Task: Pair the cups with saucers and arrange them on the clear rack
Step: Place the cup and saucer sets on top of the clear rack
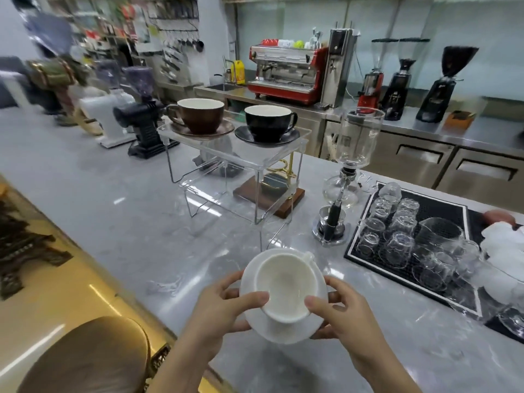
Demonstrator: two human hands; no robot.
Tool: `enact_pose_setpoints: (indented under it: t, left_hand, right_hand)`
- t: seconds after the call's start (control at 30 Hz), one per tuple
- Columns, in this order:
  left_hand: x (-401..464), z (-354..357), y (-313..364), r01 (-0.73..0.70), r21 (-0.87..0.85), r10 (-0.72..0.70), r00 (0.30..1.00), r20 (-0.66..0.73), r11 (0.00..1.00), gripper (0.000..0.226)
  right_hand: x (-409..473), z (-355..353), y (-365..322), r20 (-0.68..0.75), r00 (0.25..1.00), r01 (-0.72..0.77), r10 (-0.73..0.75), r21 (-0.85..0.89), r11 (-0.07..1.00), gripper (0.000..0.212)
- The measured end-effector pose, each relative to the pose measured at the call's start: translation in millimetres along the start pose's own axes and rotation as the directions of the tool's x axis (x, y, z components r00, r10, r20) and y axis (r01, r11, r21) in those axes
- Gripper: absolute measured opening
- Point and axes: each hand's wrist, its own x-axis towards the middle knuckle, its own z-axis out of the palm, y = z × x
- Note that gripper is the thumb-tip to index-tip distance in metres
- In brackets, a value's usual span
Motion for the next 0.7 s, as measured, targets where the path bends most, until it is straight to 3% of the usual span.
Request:
enact_pose_setpoints:
  t: [0.2,0.5,0.7]
  left_hand:
    - [-11,-37,15,-0.033,-0.011,0.032,0.996,-0.085,0.999,0.053]
    - [-10,-101,44,-0.082,-0.011,0.078,0.971,-0.226,0.997,0.038]
    - [3,-132,63,-0.109,0.011,0.107,0.948,-0.300,0.994,0.047]
  right_hand:
    - [13,40,-7,0.077,0.997,-0.002,0.003,-0.010,1.000,0.054]
    - [43,113,-21,0.173,0.985,0.023,-0.024,0.008,1.000,0.044]
    - [64,155,-34,0.170,0.983,0.068,-0.067,0.001,0.998,0.043]
